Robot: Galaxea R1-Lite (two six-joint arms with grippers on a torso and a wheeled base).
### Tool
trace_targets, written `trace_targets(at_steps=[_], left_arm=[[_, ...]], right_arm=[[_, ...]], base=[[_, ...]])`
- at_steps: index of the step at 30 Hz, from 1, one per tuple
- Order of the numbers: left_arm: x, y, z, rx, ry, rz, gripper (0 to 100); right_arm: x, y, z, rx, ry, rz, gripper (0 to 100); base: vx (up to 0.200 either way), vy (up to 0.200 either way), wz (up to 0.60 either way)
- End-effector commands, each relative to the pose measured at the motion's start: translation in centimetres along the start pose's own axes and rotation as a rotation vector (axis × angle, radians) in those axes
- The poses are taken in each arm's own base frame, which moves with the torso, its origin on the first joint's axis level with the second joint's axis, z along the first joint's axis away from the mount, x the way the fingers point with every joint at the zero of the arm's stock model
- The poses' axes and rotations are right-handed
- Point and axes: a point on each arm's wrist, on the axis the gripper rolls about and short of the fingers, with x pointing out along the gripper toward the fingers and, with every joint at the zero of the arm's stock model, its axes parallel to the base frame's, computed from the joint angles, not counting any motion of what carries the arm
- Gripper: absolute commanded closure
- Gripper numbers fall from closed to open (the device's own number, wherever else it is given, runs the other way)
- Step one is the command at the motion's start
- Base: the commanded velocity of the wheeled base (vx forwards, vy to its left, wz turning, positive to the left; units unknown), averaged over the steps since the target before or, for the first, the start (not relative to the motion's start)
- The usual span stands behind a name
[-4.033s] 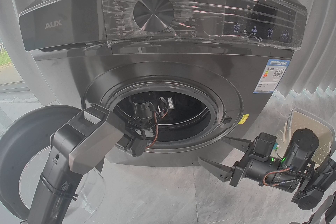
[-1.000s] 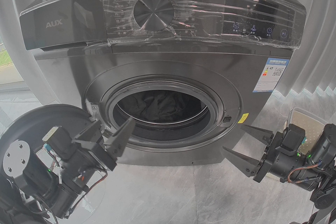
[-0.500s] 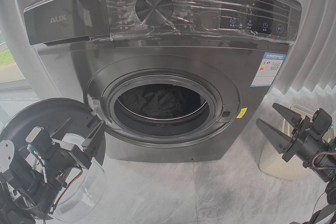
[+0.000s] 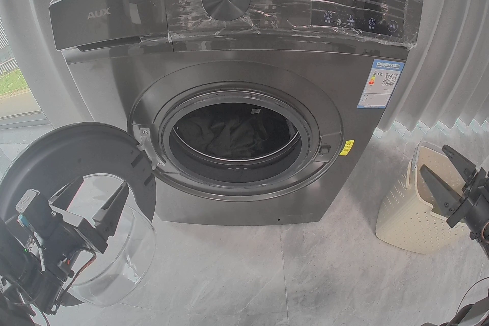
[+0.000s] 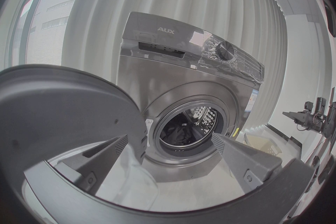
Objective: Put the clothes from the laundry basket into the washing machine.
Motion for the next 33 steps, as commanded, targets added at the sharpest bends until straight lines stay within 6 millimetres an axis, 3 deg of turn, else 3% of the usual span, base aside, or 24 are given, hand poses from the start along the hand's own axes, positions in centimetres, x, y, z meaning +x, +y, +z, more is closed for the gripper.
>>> trace_targets(at_steps=[1, 10, 14, 24, 33], left_arm=[[-2.0, 1.5, 0.7, 0.011, -0.015, 0.044, 0], [-5.9, 3.4, 0.4, 0.042, 0.052, 0.099, 0], [-7.5, 4.3, 0.2, 0.069, 0.05, 0.152, 0], [-9.7, 5.2, 0.2, 0.055, -0.01, 0.223, 0], [-11.8, 5.7, -1.0, 0.078, 0.005, 0.287, 0]], right_arm=[[-3.8, 0.3, 1.3, -0.061, -0.045, -0.041, 0], [-10.3, 1.8, 0.4, -0.113, -0.01, -0.103, 0], [-12.0, 2.3, 0.0, -0.12, -0.023, -0.119, 0], [-15.4, 3.4, -2.3, -0.134, -0.021, -0.187, 0], [-16.3, 3.4, -4.8, -0.105, 0.098, -0.332, 0]], base=[[0.0, 0.0, 0.0], [0.0, 0.0, 0.0], [-0.15, 0.0, 0.0], [-0.04, 0.0, 0.0], [-0.133, 0.0, 0.0]])
